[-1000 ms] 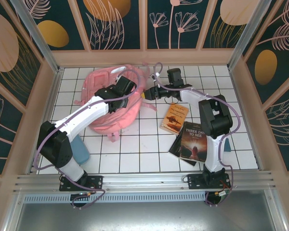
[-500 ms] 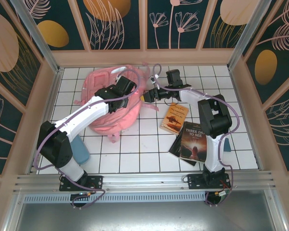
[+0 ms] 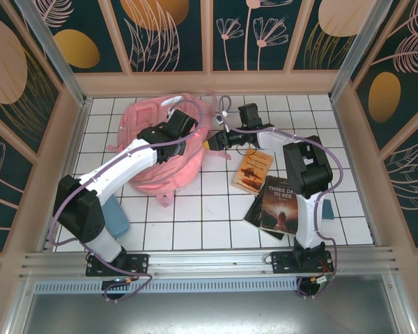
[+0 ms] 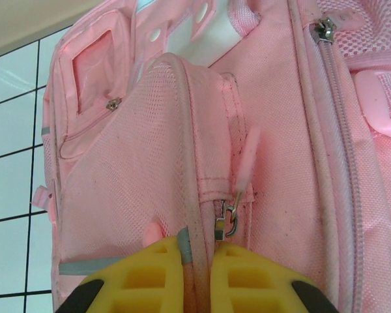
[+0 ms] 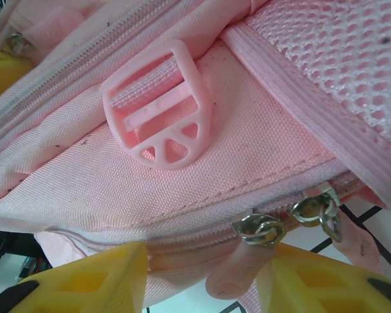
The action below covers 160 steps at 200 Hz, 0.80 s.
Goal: Pack books, pencil case, and school supplies into a backpack
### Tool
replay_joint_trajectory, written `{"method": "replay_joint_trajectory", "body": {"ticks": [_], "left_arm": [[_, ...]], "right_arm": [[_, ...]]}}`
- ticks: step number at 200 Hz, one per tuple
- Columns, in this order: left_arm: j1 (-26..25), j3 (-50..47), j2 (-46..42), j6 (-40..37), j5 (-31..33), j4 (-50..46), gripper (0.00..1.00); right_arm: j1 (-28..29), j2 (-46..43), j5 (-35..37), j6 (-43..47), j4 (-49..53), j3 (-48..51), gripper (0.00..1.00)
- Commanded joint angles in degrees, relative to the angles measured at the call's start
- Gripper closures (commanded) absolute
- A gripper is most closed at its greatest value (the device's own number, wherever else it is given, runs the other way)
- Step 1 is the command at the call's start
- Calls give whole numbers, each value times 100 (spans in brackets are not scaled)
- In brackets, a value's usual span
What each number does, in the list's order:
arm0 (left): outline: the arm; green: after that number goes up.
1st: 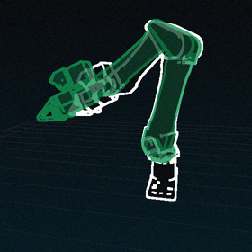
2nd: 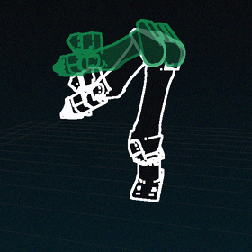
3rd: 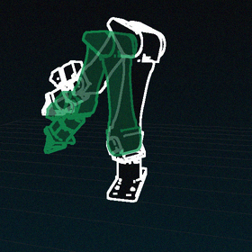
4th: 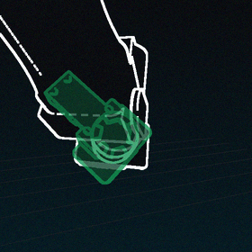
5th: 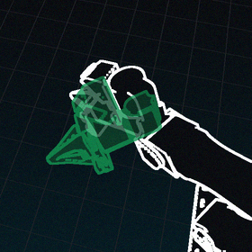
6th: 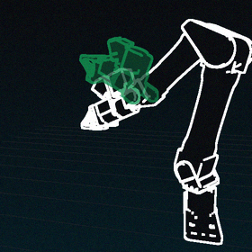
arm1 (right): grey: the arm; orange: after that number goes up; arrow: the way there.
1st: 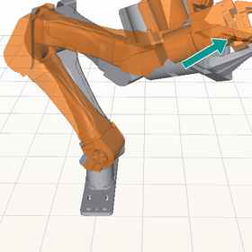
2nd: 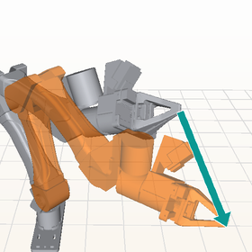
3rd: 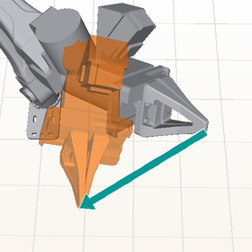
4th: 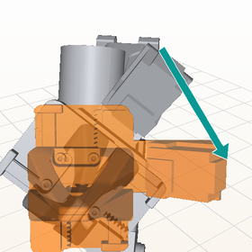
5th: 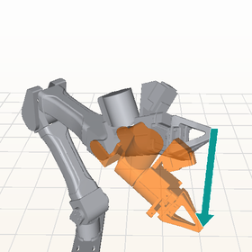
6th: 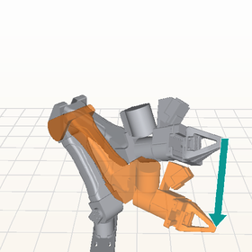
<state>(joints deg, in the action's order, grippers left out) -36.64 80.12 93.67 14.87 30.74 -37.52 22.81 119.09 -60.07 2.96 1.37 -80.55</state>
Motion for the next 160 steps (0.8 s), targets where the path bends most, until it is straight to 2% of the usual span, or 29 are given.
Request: {"method": "replay_joint_trajectory", "body": {"ticks": [1,43,92,128,160], "left_arm": [[38,105,-287,107,461,551,98],[43,79,-305,84,451,560,98],[43,0,-349,15,397,613,99],[38,-31,-391,49,297,614,99],[40,-6,-374,47,240,624,99]], "right_arm": [[-37,-304,-96,32,-287,154,56],[-66,-350,80,-36,-364,223,63],[-96,-401,437,-92,-407,251,61],[-119,-369,136,-40,-304,186,79],[-84,-353,184,61,-196,209,81]]}}
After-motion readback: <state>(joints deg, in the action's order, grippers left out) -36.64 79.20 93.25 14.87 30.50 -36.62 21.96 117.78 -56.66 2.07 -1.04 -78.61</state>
